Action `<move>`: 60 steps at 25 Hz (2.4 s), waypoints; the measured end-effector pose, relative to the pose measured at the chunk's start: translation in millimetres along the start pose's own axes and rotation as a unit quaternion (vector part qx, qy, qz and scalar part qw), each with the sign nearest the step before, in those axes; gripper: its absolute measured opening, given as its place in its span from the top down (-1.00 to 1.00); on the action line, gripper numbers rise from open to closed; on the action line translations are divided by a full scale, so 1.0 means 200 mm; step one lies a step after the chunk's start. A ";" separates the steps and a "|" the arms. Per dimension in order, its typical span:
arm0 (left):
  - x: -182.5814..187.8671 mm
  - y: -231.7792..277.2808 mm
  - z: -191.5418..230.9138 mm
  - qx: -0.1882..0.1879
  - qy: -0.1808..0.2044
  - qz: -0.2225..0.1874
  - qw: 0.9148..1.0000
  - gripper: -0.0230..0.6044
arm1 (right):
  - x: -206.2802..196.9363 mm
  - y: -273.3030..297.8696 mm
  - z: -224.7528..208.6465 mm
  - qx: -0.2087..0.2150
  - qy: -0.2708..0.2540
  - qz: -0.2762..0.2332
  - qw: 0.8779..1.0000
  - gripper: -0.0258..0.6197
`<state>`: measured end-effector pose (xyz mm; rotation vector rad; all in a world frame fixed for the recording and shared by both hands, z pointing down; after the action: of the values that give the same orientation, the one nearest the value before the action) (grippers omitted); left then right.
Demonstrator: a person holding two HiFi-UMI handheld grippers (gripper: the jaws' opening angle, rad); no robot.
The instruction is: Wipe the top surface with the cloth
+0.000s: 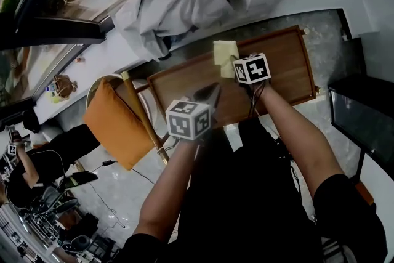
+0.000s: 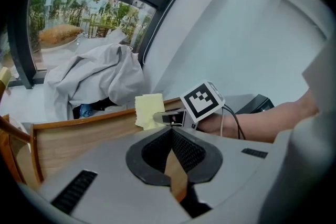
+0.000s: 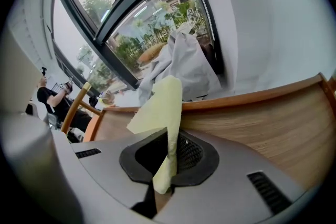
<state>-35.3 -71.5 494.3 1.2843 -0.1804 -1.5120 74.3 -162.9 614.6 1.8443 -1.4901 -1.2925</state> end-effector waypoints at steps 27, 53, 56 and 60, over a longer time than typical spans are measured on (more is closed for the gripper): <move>0.10 0.26 -0.10 -0.012 0.001 0.015 1.000 0.90 | 0.11 -0.29 -0.55 -0.048 0.045 -0.044 0.997 0.82; 0.09 0.23 -0.15 -0.006 -0.008 0.001 1.000 0.90 | 0.23 -0.57 -0.99 -0.154 0.109 -0.099 0.977 0.82; 0.09 0.19 -0.16 -0.003 -0.009 -0.008 1.000 0.90 | 0.23 -0.59 -1.00 -0.169 0.108 -0.101 0.975 0.82; 0.07 0.11 -0.13 0.011 -0.017 -0.022 1.000 0.90 | 0.24 -0.60 -0.94 -0.162 0.104 -0.110 0.975 0.82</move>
<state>1.0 -77.8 489.1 1.2889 -0.1918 -1.5735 297.7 -208.7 588.1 1.8931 -0.9265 -1.3025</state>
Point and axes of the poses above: the fingertips, and each gripper's own axes: y forward along the fingers, z to its left, x out of its top, the point moved 5 cm from there along -y, backward along the fingers, and after that the axes turned 11 degrees about y, right-handed, at the moved point
